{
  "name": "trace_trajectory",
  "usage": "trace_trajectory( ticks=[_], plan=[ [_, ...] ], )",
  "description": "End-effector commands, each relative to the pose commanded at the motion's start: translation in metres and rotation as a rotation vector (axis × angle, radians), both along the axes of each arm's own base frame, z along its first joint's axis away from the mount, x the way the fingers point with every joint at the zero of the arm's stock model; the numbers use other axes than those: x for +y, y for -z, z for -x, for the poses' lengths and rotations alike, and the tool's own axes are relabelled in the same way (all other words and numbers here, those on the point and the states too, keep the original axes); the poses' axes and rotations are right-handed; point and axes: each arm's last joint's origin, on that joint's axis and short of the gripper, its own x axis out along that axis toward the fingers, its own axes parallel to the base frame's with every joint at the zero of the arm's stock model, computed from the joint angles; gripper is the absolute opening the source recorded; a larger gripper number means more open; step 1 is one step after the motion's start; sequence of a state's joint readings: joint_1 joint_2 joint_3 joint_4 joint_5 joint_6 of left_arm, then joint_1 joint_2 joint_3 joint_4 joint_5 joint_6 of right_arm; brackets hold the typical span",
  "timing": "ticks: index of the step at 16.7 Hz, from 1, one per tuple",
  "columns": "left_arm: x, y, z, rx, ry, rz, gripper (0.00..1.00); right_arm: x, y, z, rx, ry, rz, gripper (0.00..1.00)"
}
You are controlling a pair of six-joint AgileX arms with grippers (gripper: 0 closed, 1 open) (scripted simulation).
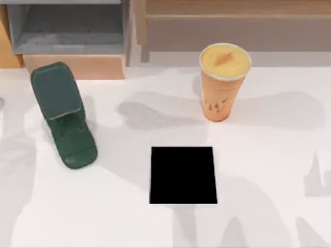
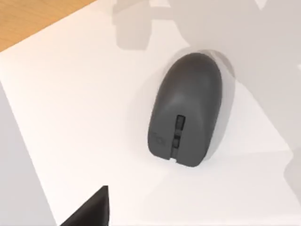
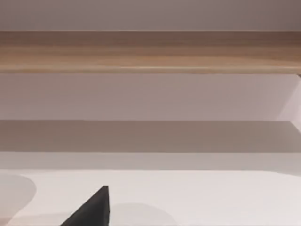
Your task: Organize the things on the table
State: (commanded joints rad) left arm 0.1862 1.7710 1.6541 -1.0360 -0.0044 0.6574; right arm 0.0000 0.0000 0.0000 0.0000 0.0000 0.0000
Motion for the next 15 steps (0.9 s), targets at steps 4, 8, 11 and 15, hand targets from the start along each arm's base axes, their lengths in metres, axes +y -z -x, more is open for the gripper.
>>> trace_trajectory(
  ticks=[4,8,11,15],
  plan=[
    [0.025,0.043,-0.058,0.219,0.089,0.008,1.00,0.000,0.000,0.000,0.000,0.000,0.000,1.00],
    [0.041,0.087,-0.090,0.365,0.159,0.032,1.00,0.000,0.000,0.000,0.000,0.000,0.000,1.00],
    [0.047,0.105,-0.100,0.416,0.185,0.045,1.00,0.000,0.000,0.000,0.000,0.000,0.000,1.00],
    [0.047,0.107,-0.101,0.422,0.188,0.046,1.00,0.000,0.000,0.000,0.000,0.000,0.000,1.00]
  ],
)
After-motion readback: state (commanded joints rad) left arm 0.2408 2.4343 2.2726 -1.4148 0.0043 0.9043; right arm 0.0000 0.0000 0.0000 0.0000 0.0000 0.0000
